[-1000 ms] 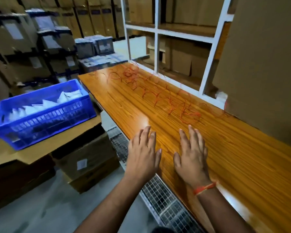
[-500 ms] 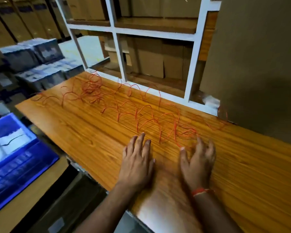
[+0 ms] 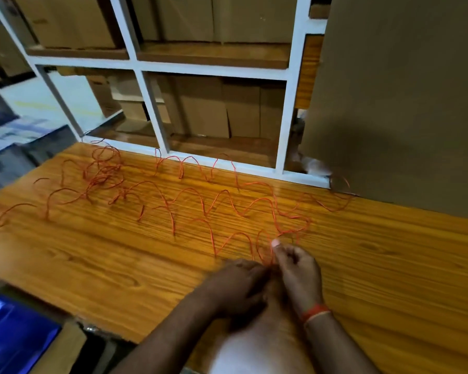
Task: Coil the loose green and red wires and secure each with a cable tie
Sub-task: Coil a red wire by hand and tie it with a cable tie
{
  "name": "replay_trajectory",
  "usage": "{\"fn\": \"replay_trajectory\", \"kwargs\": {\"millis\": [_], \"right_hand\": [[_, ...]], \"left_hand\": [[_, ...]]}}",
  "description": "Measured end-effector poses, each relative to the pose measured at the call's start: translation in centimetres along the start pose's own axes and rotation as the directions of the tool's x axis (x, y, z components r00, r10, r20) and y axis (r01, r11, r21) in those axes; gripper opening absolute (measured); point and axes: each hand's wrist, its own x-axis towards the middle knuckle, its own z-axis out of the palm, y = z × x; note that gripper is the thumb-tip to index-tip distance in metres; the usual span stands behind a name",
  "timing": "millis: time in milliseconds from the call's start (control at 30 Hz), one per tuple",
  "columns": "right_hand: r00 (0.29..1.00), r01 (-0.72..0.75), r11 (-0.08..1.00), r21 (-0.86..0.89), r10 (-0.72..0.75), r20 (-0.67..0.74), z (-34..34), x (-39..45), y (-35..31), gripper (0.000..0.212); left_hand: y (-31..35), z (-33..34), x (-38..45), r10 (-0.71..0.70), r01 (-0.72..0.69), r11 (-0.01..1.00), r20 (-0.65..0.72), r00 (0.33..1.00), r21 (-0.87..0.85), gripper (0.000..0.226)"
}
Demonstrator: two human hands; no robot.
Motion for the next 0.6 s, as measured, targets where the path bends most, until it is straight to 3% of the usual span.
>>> {"fn": "replay_trajectory", "kwargs": {"millis": [67,167,267,333,467,600], "right_hand": [[0.999,0.029,0.996,-0.080,-0.030,-0.018,1.1,-0.5,-0.1,0.018],[0.997,0.056,0.992,-0.116,-0.061,-0.038,2.4,-1.7,0.1,0.021],[1.000,-0.003,1.000,0.006,0.003,0.027,4.5,-3.7,-0.9,0.046],[0.999,0.000,1.000,-0.025,0.001,0.044,6.1,-4.8,-1.8,0.054],[0.994,0.073,0.981,-0.179,-0.087,-0.071,8.7,-6.3,-3.6,0.024],[0.974,0.067,0.971,-0.229,-0.114,-0.194,10.1,-8.3,-3.9,0.006]], "left_hand": [[-0.6,-0.7,-1.2,0.032,-0.031,0.998,0.011,0.999,-0.056,0.052],[-2.7,-2.0,-3.2,0.026,-0.037,0.990,-0.084,0.996,-0.139,0.050],[-4.9,-3.2,-5.3,0.039,-0.057,0.983,-0.106,0.994,-0.173,0.045],[-5.8,-3.3,-6.6,0.072,-0.087,0.983,-0.095,0.993,-0.162,0.040],[-7.4,-2.9,-9.0,0.057,-0.080,0.983,-0.136,0.989,-0.167,0.045],[-9.9,-3.2,-10.8,-0.124,0.038,0.971,-0.367,0.922,-0.235,0.048]]}}
